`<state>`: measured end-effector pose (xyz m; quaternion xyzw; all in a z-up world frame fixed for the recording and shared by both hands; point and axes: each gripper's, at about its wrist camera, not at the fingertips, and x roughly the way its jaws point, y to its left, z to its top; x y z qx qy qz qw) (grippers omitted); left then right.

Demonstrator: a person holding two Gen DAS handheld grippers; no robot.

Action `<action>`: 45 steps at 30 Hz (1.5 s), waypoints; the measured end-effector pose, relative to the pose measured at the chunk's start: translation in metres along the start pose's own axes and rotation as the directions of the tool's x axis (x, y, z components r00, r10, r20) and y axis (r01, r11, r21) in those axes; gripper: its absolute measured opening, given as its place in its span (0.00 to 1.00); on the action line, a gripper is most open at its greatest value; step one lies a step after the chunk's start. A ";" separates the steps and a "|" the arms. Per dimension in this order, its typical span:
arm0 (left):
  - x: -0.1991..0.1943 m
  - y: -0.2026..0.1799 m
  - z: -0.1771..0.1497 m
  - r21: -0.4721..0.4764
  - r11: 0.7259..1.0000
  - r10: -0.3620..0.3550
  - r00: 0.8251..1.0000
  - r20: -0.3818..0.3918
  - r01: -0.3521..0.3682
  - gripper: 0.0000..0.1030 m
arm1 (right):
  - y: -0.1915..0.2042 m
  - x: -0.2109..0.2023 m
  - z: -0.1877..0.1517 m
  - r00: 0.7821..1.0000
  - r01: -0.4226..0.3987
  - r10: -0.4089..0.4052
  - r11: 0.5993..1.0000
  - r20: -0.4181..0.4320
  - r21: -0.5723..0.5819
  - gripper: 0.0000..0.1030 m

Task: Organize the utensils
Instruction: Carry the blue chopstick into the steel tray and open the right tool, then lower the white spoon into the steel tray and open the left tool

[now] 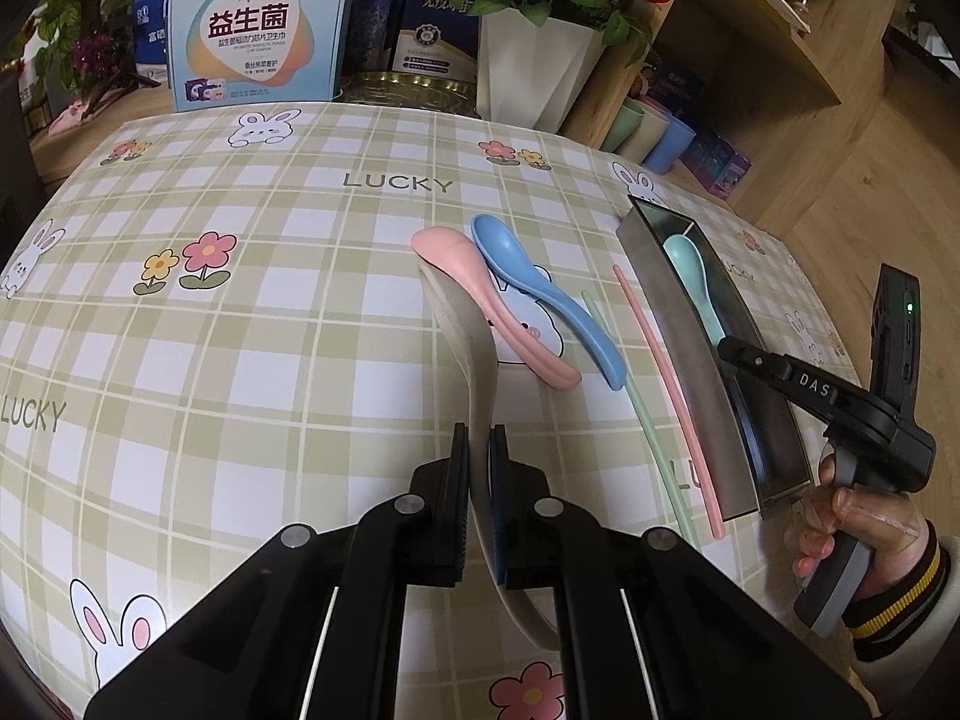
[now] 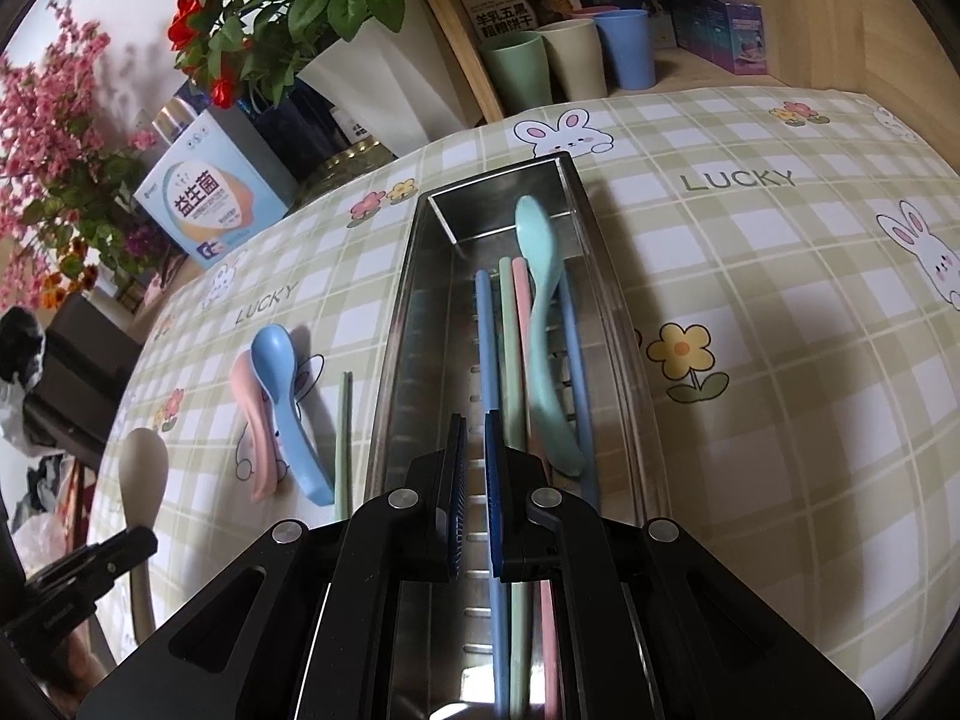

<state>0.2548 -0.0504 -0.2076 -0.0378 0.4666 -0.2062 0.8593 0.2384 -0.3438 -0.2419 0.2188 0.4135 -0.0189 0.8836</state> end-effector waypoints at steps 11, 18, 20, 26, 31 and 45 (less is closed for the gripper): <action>-0.003 -0.005 -0.001 0.004 1.000 0.001 1.000 0.007 -0.001 0.06 | 0.016 -0.025 -0.007 0.997 0.063 -0.058 0.993 0.045 -0.101 0.08; -0.001 -0.012 -0.001 0.017 1.000 0.002 1.000 -0.005 -0.002 0.06 | 0.012 -0.038 -0.007 0.994 0.098 -0.091 0.988 0.059 -0.118 0.15; 0.001 -0.017 -0.001 0.024 1.000 0.002 1.000 -0.011 -0.002 0.06 | 0.010 -0.041 -0.007 0.992 0.113 -0.104 0.986 0.076 -0.123 0.45; 0.006 -0.034 0.009 0.056 0.998 -0.011 1.000 -0.014 0.012 0.06 | -0.009 -0.048 0.001 0.987 0.133 -0.124 0.987 0.101 -0.086 0.57; 0.012 -0.063 0.026 0.103 0.993 -0.050 0.999 -0.013 0.051 0.06 | -0.023 -0.049 0.006 0.986 0.138 -0.131 0.989 0.100 -0.062 0.80; 0.076 -0.171 0.074 0.279 0.952 -0.103 0.990 -0.094 0.125 0.06 | -0.065 -0.057 0.015 0.976 0.184 -0.187 0.982 0.113 0.031 0.84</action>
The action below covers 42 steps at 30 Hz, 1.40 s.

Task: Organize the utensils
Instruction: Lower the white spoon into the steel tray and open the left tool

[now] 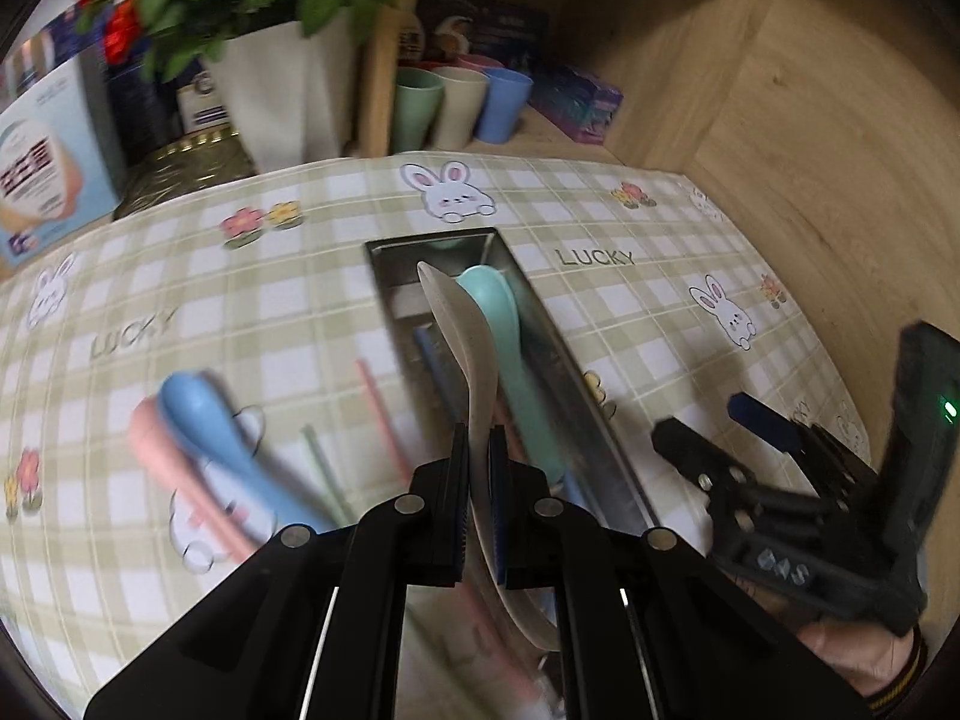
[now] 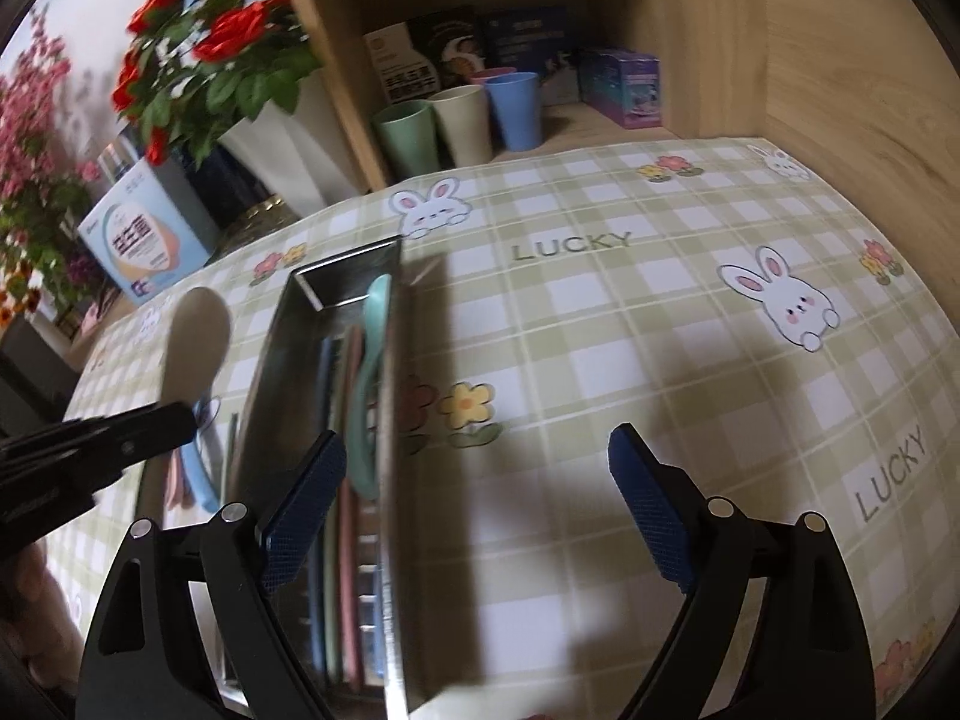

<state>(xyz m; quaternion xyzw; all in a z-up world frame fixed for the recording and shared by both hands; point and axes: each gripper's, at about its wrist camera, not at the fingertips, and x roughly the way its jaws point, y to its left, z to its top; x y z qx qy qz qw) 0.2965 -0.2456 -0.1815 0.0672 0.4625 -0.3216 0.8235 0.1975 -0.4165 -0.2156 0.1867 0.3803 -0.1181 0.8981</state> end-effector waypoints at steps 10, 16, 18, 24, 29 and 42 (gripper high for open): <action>0.052 -0.019 0.033 0.094 0.994 0.060 0.993 -0.103 -0.050 0.06 | -0.025 0.003 0.002 1.000 0.010 -0.010 0.998 0.002 0.064 0.84; 0.071 -0.017 0.036 0.111 0.989 0.113 0.984 -0.137 -0.098 0.06 | -0.029 0.004 0.003 1.000 -0.002 0.003 0.997 -0.003 0.075 0.84; 0.075 -0.019 0.036 0.119 0.988 0.115 0.983 -0.145 -0.098 0.06 | -0.029 0.005 0.003 1.000 -0.006 0.007 0.997 -0.007 0.076 0.84; 0.085 -0.023 0.033 0.137 0.985 0.129 0.979 -0.160 -0.108 0.06 | -0.026 0.005 0.002 1.000 -0.012 0.013 0.997 -0.016 0.076 0.84; 0.082 -0.021 0.034 0.118 0.990 0.090 0.985 -0.148 -0.073 0.18 | -0.027 0.002 0.003 1.000 -0.026 0.027 0.997 -0.011 0.078 0.84; -0.008 0.023 0.014 -0.009 0.999 0.037 0.999 0.020 -0.037 0.43 | -0.005 -0.019 0.005 0.996 -0.077 0.074 0.994 0.041 0.078 0.85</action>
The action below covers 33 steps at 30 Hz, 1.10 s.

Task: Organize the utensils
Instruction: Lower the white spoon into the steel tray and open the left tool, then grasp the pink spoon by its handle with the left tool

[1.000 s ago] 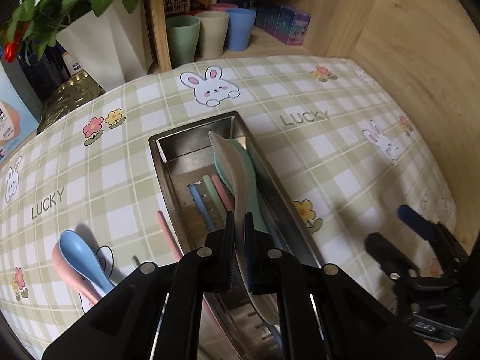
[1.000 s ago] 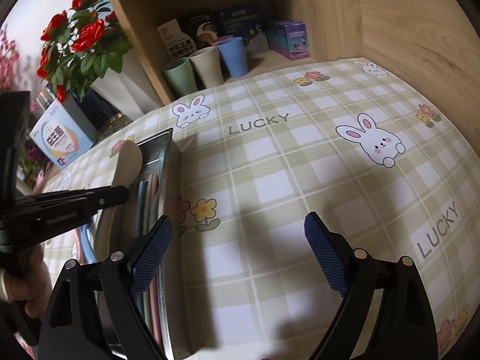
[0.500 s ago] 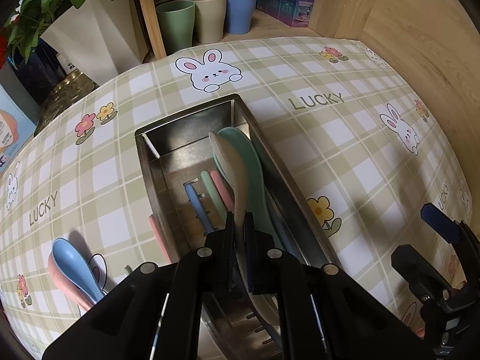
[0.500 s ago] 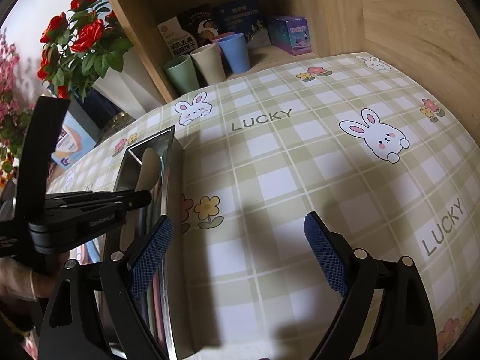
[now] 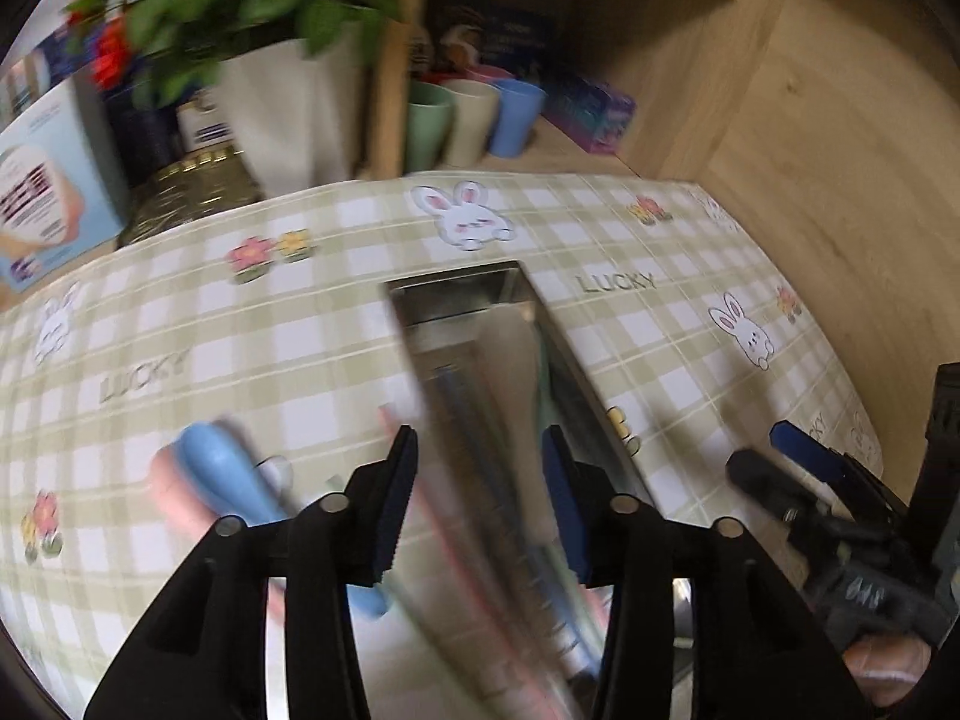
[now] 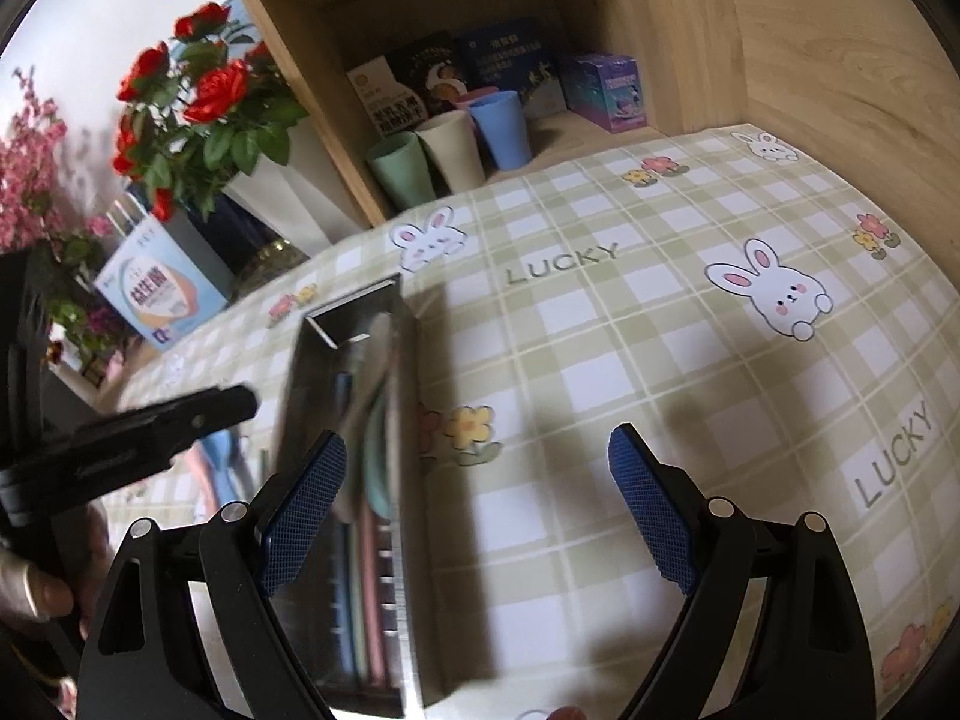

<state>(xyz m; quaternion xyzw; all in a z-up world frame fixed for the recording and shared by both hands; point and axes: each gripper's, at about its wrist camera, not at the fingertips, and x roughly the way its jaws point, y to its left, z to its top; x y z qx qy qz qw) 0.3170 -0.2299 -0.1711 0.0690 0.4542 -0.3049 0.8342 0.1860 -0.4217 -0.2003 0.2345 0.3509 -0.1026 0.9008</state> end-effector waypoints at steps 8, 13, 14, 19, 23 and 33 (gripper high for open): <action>-0.041 0.065 -0.040 -0.102 0.992 0.071 0.997 0.022 -0.069 0.44 | 0.021 -0.005 -0.006 0.999 0.042 -0.042 0.999 0.002 -0.033 0.85; -0.046 0.094 -0.064 -0.158 0.982 0.101 0.995 -0.001 -0.100 0.39 | 0.035 -0.002 -0.011 0.998 0.051 -0.052 0.996 -0.023 -0.071 0.85; -0.045 0.099 -0.067 -0.176 0.979 0.101 0.995 -0.005 -0.100 0.38 | 0.038 -0.002 -0.012 0.998 0.056 -0.058 0.995 -0.025 -0.082 0.85; -0.032 0.111 -0.077 -0.245 0.964 0.099 0.995 -0.032 -0.104 0.35 | 0.046 -0.001 -0.016 0.998 0.049 -0.054 0.993 -0.039 -0.108 0.85; -0.016 0.116 -0.077 -0.289 0.951 0.099 0.994 -0.044 -0.107 0.32 | 0.045 0.001 -0.016 0.998 0.049 -0.054 0.993 -0.044 -0.106 0.85; 0.017 0.125 -0.064 -0.282 0.944 0.162 0.985 -0.065 -0.174 0.31 | 0.034 0.009 -0.015 0.996 0.054 -0.059 0.995 -0.060 -0.079 0.85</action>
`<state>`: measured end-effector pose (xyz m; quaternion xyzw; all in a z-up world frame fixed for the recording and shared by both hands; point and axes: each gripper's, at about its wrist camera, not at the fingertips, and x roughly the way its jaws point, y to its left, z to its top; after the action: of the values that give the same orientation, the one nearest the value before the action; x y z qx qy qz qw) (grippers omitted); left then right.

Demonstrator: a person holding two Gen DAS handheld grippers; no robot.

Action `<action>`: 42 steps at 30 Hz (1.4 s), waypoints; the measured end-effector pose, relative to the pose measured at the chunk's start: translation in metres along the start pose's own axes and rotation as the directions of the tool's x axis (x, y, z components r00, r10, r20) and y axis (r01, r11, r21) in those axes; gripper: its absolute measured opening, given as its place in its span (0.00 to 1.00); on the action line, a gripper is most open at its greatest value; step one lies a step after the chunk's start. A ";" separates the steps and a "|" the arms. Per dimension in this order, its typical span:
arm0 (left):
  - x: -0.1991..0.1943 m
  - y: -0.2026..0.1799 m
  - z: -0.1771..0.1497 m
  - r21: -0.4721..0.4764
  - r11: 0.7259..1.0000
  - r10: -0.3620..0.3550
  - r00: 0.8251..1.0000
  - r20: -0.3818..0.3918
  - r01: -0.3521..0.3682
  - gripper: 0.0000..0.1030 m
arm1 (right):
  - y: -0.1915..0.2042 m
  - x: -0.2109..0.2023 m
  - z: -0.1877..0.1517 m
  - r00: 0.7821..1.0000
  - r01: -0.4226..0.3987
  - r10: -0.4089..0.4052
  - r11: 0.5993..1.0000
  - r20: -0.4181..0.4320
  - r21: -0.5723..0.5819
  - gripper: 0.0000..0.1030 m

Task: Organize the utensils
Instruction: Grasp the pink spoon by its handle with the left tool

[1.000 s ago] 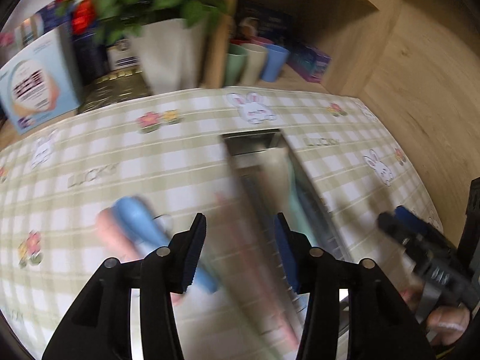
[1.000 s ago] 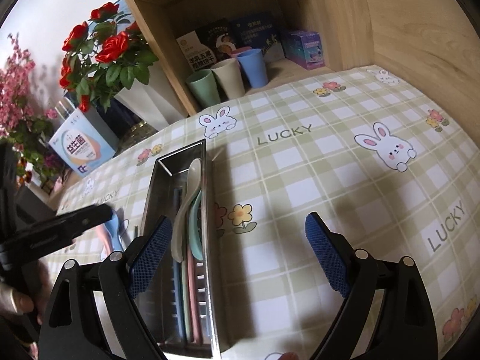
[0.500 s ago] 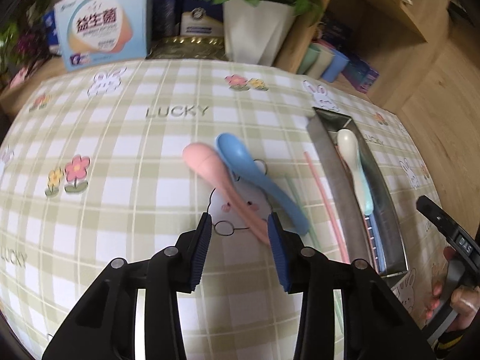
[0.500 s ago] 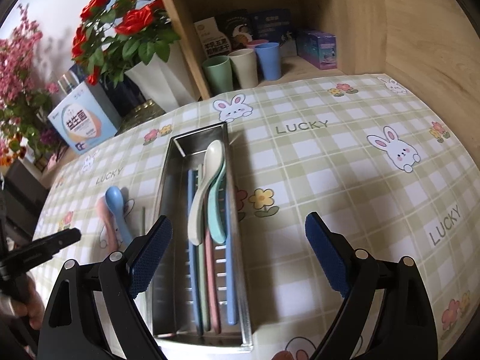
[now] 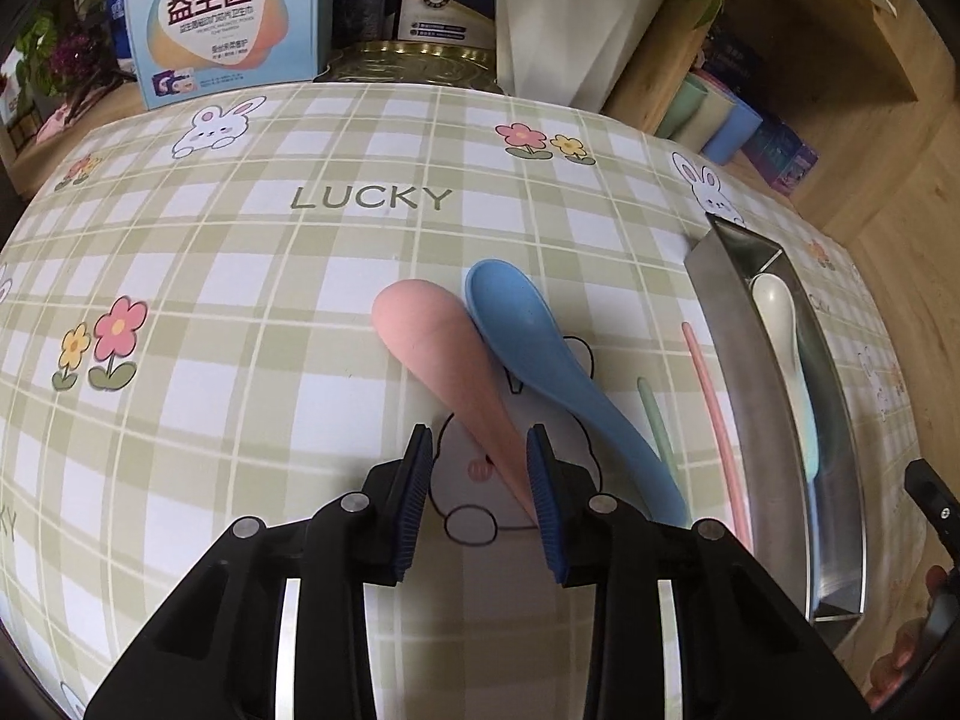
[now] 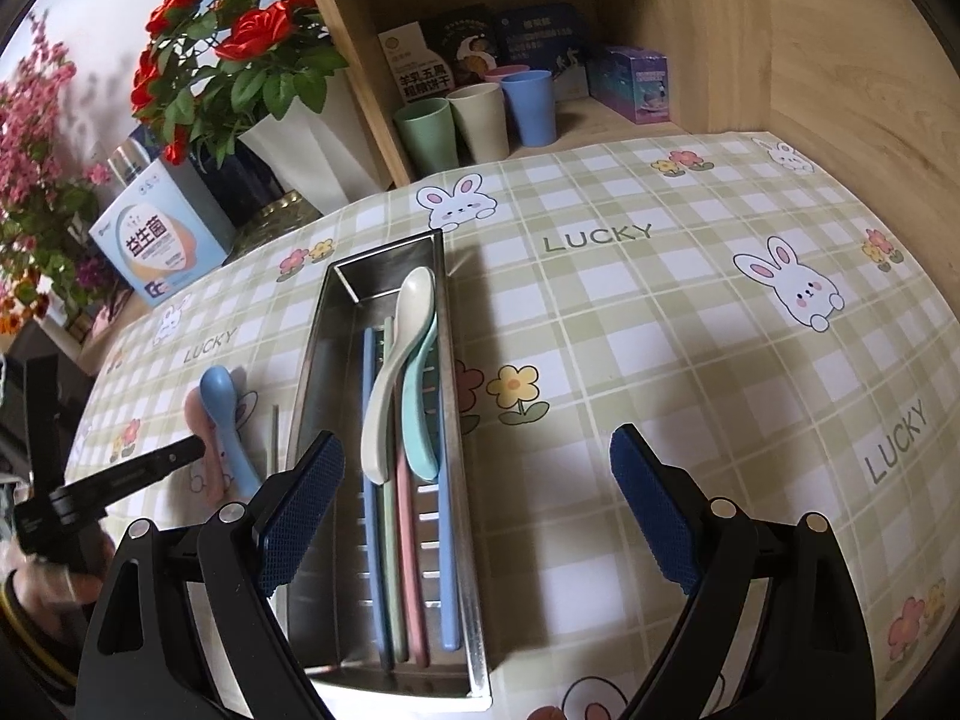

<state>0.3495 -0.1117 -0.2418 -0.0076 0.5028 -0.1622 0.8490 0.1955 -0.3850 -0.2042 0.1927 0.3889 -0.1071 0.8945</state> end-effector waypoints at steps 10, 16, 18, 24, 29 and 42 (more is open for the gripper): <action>0.011 -0.013 0.003 0.099 0.993 0.063 0.997 0.034 -0.066 0.31 | -0.001 0.005 -0.001 1.000 -0.001 0.001 1.000 -0.015 0.003 0.85; 0.005 -0.006 -0.001 0.093 0.993 0.064 0.998 0.025 -0.066 0.12 | 0.003 0.003 -0.002 1.000 -0.005 0.005 1.000 -0.014 -0.009 0.85; 0.002 -0.005 -0.006 0.111 0.991 0.070 0.997 0.022 -0.072 0.12 | 0.004 0.002 -0.002 1.000 -0.020 0.020 1.000 -0.020 -0.005 0.85; -0.016 0.005 -0.032 0.143 0.987 0.071 0.997 0.005 -0.071 0.12 | 0.013 -0.003 -0.004 0.999 -0.034 0.033 0.999 -0.019 -0.024 0.85; -0.034 0.012 -0.060 0.150 0.984 0.092 0.996 0.019 -0.094 0.12 | 0.028 -0.005 -0.009 0.999 -0.028 0.026 0.997 -0.027 -0.072 0.85; -0.059 0.034 -0.100 0.117 0.989 0.083 0.995 0.051 -0.088 0.12 | 0.068 -0.012 -0.034 0.996 -0.077 0.065 0.978 -0.067 -0.196 0.73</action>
<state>0.2473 -0.0475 -0.2466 0.0611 0.4723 -0.1553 0.8655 0.1888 -0.3085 -0.1985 0.1195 0.4170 -0.0299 0.9005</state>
